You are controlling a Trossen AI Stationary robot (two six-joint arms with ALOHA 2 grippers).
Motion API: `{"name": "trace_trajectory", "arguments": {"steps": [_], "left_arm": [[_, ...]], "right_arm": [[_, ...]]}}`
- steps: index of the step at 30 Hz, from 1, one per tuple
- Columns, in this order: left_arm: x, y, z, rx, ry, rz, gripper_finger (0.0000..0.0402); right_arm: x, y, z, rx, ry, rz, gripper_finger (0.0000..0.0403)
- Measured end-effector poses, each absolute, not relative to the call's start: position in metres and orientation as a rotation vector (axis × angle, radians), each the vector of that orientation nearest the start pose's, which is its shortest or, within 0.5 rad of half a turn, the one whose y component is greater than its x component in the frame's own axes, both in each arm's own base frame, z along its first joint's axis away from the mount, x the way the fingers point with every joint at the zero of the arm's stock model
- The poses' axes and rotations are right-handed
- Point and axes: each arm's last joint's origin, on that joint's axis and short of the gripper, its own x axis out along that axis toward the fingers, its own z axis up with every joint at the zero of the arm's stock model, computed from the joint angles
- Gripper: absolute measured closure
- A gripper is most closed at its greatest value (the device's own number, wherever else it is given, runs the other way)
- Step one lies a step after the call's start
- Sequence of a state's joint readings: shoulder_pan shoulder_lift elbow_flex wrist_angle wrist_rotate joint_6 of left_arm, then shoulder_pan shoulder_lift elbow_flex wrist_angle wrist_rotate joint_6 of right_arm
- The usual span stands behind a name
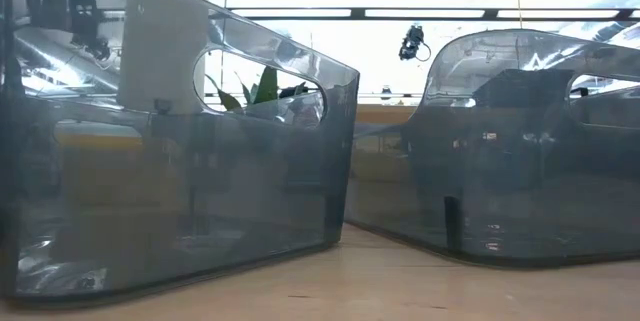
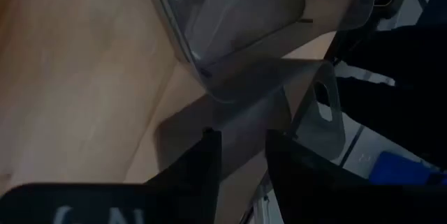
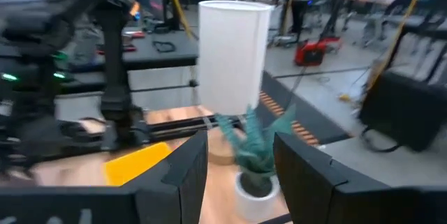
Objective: Stack baskets on shelf by color
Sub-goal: Stack the left gray bin on the middle gray bin
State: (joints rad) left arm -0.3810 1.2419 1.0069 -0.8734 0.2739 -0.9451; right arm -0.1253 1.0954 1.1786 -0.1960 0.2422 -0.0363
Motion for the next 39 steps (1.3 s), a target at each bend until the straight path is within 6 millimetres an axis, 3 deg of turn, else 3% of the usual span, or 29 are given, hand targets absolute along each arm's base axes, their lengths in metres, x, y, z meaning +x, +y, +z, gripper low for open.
{"name": "trace_trajectory", "arguments": {"steps": [7,15,21,28,33,39], "left_arm": [[0.208,-0.094,0.269,-0.996,1.358,0.156,0.0285],[0.195,-0.11,0.267,-1.137,1.441,0.323,0.0285],[0.179,-0.129,0.264,-1.11,1.443,0.441,0.0274],[0.156,-0.144,0.261,-1.103,1.493,0.606,0.0208],[0.15,-0.154,0.26,-1.079,1.5,0.577,0.017],[0.153,-0.165,0.246,-0.962,1.496,0.603,0.0175]], "right_arm": [[0.23,-0.041,0.414,-0.124,0.07,-0.403,0.0235],[0.23,-0.042,0.418,-0.195,0.049,-0.407,0.0235],[0.23,-0.043,0.418,-0.202,0.049,-0.413,0.0235],[0.23,-0.043,0.418,-0.215,0.052,-0.412,0.0235],[0.23,-0.043,0.418,-0.232,0.056,-0.411,0.0235],[0.23,-0.043,0.418,-0.234,0.056,-0.411,0.0235]]}}
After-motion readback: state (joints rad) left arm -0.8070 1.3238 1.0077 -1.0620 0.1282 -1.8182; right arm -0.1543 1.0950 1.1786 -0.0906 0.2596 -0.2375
